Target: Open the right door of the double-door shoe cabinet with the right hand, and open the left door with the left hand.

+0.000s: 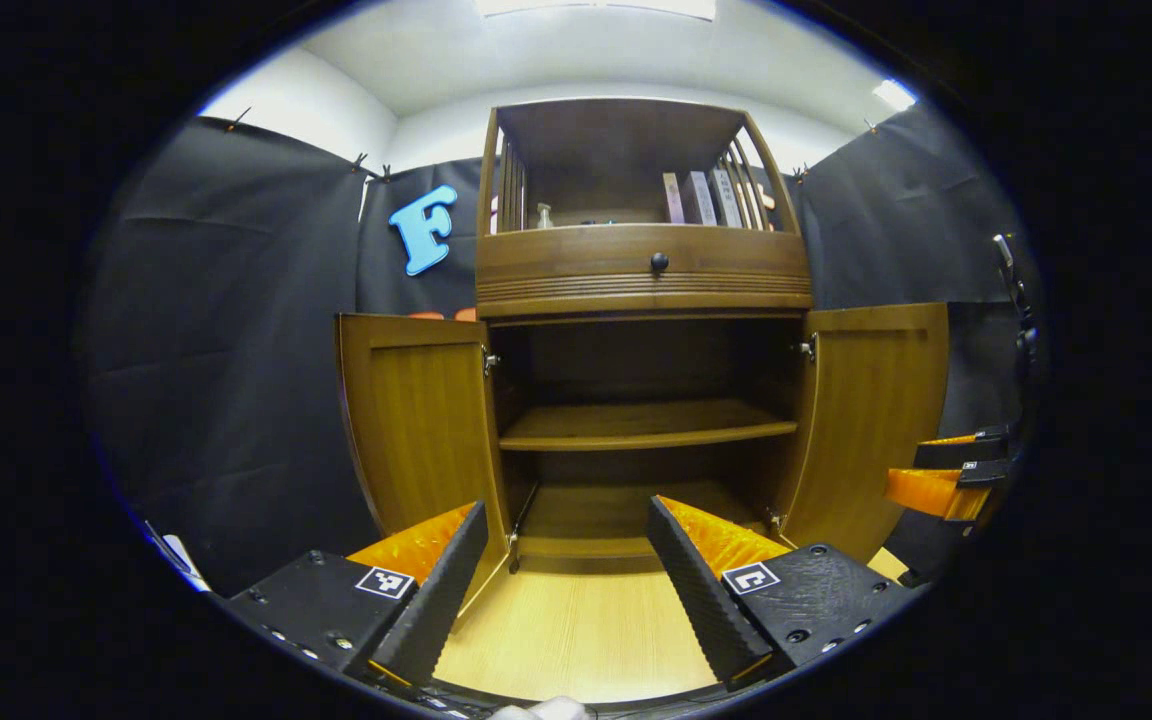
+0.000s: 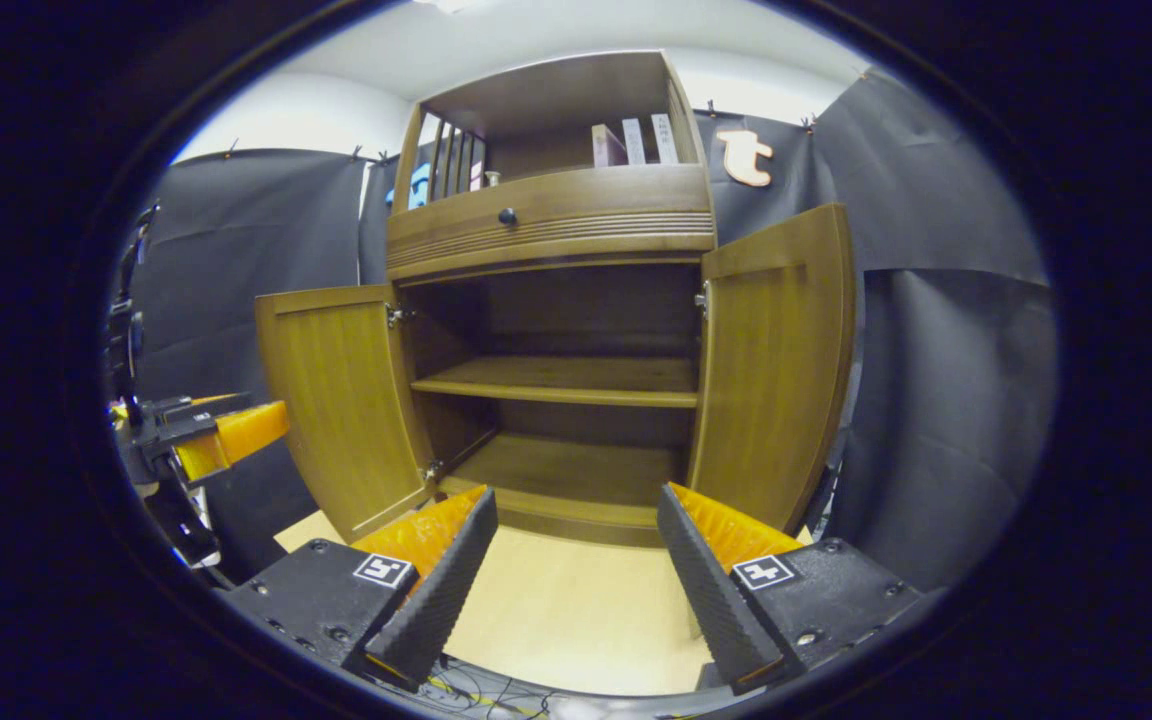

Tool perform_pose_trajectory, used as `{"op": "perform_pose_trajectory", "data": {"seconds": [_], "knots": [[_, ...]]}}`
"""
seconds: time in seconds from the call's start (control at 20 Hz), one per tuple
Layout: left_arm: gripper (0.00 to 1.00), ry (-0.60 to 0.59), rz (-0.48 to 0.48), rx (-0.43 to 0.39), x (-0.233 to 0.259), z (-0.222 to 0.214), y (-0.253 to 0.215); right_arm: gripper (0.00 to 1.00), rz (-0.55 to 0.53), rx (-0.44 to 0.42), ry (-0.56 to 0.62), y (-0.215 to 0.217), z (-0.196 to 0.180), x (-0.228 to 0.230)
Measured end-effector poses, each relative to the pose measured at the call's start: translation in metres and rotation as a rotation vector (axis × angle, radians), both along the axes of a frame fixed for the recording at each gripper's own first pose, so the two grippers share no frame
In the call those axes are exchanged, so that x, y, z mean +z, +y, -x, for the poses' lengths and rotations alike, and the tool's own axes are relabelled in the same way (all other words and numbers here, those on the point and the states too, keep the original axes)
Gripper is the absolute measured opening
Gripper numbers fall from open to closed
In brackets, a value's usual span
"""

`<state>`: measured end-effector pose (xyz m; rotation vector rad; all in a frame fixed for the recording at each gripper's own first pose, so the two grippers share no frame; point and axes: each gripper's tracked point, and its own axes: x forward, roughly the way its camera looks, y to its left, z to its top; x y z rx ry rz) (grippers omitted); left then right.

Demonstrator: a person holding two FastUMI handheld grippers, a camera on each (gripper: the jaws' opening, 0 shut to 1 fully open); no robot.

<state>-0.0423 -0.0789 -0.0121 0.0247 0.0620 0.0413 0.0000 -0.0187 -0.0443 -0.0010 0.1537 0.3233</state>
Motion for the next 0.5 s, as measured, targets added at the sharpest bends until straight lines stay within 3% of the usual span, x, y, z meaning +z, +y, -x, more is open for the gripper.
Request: {"op": "perform_pose_trajectory", "data": {"seconds": [0.15, 0.5], "knots": [[0.96, 0.009, 0.007, 0.043, -0.008, 0.004, 0.003, 1.00, 0.001, -0.009, 0.003, -0.002, 0.001, -0.003], [0.96, -0.028, 0.020, 0.061, 0.001, 0.007, 0.015, 1.00, -0.005, -0.023, -0.018, 0.005, -0.001, 0.003]]}}
